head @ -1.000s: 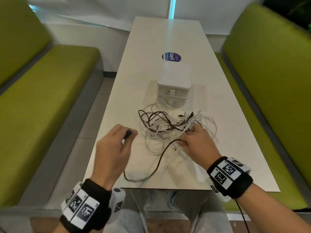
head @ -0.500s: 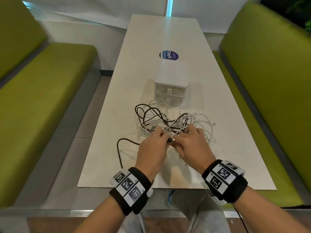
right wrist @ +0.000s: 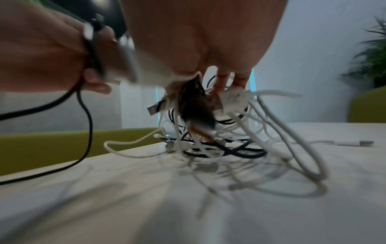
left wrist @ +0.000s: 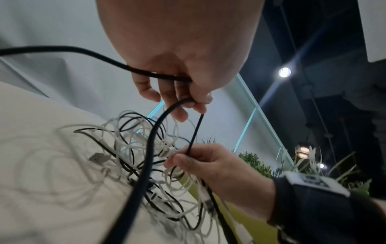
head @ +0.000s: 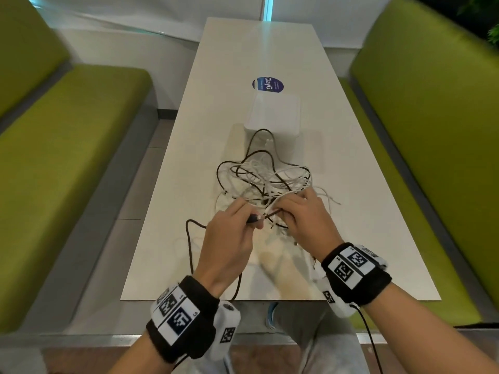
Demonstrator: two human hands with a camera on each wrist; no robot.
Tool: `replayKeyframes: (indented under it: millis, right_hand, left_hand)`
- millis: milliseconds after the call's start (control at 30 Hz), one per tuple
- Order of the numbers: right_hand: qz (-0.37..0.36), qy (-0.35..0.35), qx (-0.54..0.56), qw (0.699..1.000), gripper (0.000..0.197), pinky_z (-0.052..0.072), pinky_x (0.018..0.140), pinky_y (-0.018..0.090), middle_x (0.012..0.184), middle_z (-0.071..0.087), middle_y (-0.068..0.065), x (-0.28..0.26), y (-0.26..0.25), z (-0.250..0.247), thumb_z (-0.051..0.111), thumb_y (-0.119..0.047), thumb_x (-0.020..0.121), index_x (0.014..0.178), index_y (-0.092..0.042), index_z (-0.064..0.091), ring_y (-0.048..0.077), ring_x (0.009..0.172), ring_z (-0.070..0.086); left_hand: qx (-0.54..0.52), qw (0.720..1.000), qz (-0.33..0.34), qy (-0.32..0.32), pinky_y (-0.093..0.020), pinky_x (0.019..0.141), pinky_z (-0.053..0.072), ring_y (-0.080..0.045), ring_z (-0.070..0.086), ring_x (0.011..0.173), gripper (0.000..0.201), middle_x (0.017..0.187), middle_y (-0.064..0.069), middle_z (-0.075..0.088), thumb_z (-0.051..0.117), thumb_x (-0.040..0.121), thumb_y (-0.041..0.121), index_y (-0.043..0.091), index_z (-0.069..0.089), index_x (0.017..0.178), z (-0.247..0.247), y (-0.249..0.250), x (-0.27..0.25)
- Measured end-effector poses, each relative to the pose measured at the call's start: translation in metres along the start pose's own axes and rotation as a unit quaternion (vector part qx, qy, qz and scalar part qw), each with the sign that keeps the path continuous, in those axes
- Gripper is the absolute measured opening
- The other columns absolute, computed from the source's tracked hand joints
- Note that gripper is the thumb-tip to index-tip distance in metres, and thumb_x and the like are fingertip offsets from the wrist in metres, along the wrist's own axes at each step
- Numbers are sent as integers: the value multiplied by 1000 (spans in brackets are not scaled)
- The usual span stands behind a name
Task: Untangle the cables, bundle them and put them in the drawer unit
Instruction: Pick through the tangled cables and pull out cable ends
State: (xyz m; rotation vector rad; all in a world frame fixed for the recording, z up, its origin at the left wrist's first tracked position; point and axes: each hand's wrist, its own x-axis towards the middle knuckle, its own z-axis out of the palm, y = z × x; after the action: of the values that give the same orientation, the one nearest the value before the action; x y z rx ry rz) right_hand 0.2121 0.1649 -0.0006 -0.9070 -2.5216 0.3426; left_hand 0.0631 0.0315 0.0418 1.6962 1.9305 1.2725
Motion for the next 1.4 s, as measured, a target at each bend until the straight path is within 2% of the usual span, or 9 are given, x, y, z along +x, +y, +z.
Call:
replayKeyframes:
  millis: [267,367,467,567,733,1033,1167,1300,1400]
  right_hand:
    - [-2,-8,-25,1000,12,44,70,36,100,72,-16,0,2,-1,64,-25,91,95,-25,75,20,83,44]
    - [-4,-30,-101,994,17,38,68,34,88,73,-13,-6,0,1,61,-31,91,85,-24,76,23,85,47]
    - [-18,-38,-161,986,38,33,72,36,79,70,-12,-10,-10,1,40,-38,91,80,-24,73,22,86,48]
    - [-47,-17,-159,986,38,35,71,38,74,67,-10,-9,-20,-2,37,-36,90,78,-21,70,22,83,47]
    - [-93,17,-163,982,3,35,73,36,77,67,-11,-11,-17,-5,70,-21,82,85,-22,70,21,83,46]
    - [-73,16,2,997,32,47,73,34,100,71,-12,-3,-5,-9,46,-43,94,98,-23,71,19,87,57]
    - [-24,-35,61,997,23,50,83,35,107,71,-12,1,5,-14,54,-37,94,103,-25,72,16,98,59]
    - [-78,-60,70,993,20,49,83,28,100,73,-9,-1,2,-14,61,-33,92,98,-20,75,15,96,61]
    - [-103,-39,62,992,26,50,75,35,86,71,-6,-6,-7,-7,54,-32,92,82,-15,71,22,82,59]
  left_hand:
    - [20,999,-36,12,-34,65,48,-8,56,70,18,87,12,54,44,89,12,21,57,81,-8,-14,-8]
    - [114,991,-68,-14,-37,78,52,-17,64,92,20,108,6,60,51,97,11,15,64,112,-8,-28,-3]
    - [128,992,-17,-11,-34,87,49,-17,57,103,33,118,2,59,49,98,16,14,57,131,-5,-11,2]
    - [173,984,18,-42,-32,84,45,-19,54,98,27,111,1,59,47,99,22,16,61,121,10,7,5]
    - [272,952,-58,-125,-33,63,30,-29,61,81,26,94,-6,66,30,105,32,15,50,108,27,7,10]
    - [116,993,25,-14,-26,54,31,-12,55,56,21,67,7,64,44,98,30,21,58,86,2,13,7]
    - [55,998,39,17,-19,49,28,-5,40,47,17,52,16,41,44,96,30,31,45,79,-17,19,2]
    - [20,1000,20,12,-16,49,28,-5,41,48,19,49,14,40,42,95,35,31,46,77,-23,20,-7]
    - [57,996,-65,-29,-23,60,36,-4,56,64,18,71,16,62,44,99,27,27,60,90,-23,12,0]
